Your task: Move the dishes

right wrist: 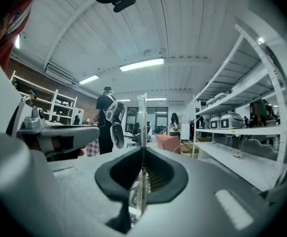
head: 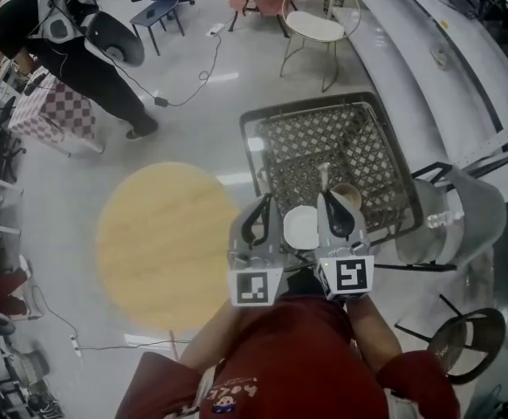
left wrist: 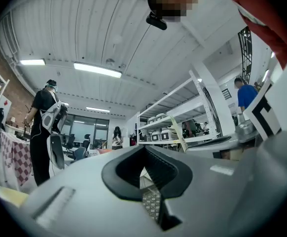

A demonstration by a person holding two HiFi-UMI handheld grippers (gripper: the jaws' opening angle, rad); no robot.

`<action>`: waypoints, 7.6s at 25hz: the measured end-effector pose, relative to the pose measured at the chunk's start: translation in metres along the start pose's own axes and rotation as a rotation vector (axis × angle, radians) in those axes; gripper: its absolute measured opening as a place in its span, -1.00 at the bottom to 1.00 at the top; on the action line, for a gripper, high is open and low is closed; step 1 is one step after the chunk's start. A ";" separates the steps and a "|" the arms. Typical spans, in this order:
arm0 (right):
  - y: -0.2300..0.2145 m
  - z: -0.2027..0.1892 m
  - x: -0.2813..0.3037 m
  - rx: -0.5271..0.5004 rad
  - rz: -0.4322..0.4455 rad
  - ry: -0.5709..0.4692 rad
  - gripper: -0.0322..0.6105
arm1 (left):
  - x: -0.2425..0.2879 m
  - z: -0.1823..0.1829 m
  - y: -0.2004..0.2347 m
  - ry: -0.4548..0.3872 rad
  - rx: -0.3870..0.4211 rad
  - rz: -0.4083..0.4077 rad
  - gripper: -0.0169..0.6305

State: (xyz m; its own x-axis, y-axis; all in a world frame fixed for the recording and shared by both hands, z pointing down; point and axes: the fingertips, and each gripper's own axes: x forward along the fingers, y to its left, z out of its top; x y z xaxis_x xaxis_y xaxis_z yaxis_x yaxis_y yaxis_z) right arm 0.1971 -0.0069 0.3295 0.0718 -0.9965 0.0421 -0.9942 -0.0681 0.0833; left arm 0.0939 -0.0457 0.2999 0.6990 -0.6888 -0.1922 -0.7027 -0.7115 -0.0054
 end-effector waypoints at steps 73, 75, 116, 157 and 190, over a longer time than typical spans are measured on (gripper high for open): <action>-0.236 -0.378 -0.057 0.353 -0.243 0.974 -0.84 | 0.115 -0.165 -0.215 0.278 -0.049 -0.319 -0.93; -0.235 -0.388 -0.056 0.356 -0.243 1.001 -0.84 | 0.117 -0.168 -0.214 0.282 -0.056 -0.315 -0.93; -0.243 -0.333 -0.049 0.371 -0.356 0.867 -0.55 | 0.112 -0.150 -0.193 0.261 -0.084 -0.262 -0.93; -0.143 -0.020 -0.006 0.017 -0.222 -0.077 -0.55 | 0.070 -0.038 -0.069 0.034 -0.016 -0.039 -0.93; 0.278 0.015 0.073 -0.024 0.637 -0.134 -0.55 | -0.227 0.013 0.218 0.064 0.173 0.794 -0.93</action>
State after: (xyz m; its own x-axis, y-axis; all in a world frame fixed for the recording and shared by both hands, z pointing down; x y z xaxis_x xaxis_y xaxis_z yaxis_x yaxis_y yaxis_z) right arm -0.0748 -0.0994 0.3407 -0.5437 -0.8386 -0.0340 -0.8363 0.5380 0.1059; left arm -0.2197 -0.0428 0.3300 -0.0133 -0.9892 -0.1459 -0.9988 0.0200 -0.0442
